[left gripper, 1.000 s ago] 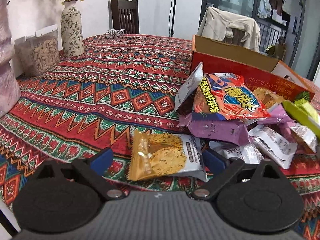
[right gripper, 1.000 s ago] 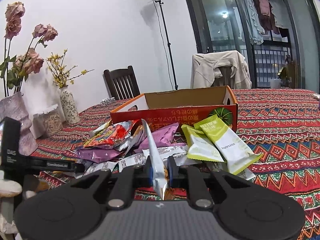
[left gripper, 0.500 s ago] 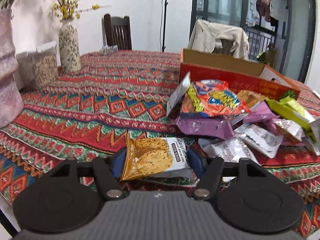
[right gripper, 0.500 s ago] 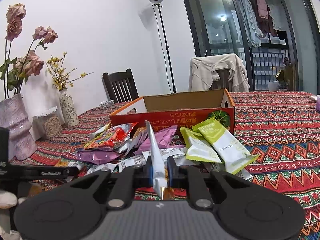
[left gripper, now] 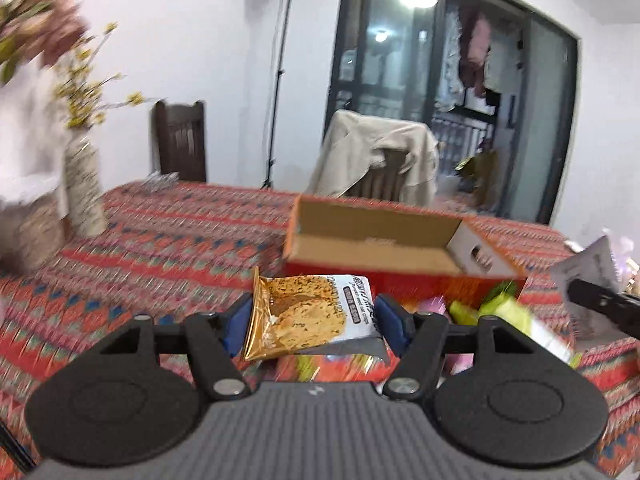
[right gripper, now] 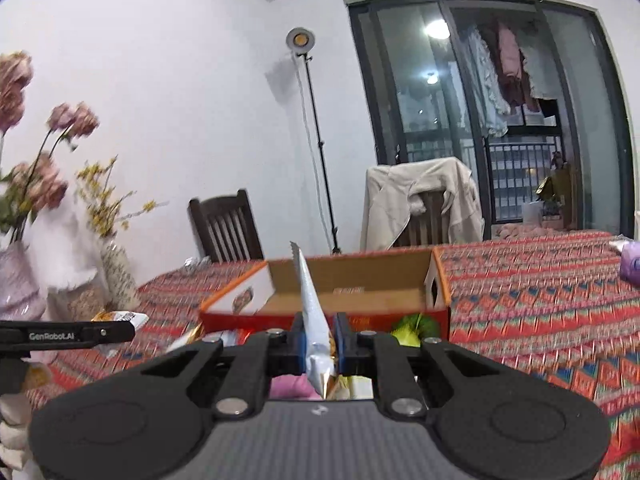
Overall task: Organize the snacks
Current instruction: 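Carry both packets over the cardboard box and open both tools to drop them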
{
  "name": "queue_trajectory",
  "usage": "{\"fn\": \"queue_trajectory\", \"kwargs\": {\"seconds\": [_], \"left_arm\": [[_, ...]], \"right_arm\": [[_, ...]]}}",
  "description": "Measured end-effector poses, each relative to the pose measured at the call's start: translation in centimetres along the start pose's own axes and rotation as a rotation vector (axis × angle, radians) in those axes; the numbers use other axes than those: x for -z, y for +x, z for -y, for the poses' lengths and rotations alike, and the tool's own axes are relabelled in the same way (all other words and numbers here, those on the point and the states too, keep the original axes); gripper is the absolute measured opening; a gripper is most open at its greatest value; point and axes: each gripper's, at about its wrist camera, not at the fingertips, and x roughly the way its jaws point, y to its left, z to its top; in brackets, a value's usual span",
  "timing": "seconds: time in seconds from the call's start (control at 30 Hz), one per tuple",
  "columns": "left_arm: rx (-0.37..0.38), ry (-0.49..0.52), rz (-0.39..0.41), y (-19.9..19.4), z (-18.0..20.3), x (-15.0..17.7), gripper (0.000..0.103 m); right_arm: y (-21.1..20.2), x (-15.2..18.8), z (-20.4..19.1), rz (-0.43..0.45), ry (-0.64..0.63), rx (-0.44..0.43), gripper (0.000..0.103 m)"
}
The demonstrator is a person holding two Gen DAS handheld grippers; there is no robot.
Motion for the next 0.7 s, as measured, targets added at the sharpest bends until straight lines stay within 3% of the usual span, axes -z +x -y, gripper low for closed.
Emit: {"fn": "queue_trajectory", "kwargs": {"seconds": [0.23, 0.47, 0.7], "left_arm": [[0.04, 0.008, 0.022, 5.0, 2.6, -5.3, 0.066], [0.023, -0.03, -0.022, 12.2, 4.3, -9.1, 0.066], [-0.019, -0.09, -0.079, 18.9, 4.2, -8.9, 0.066]], "right_arm": [[5.7, -4.8, 1.6, 0.02, 0.028, 0.04, 0.013], [13.9, -8.8, 3.4, -0.014, 0.1, 0.083, 0.013], [20.4, -7.7, 4.2, -0.076, 0.092, 0.178, 0.013]]}}
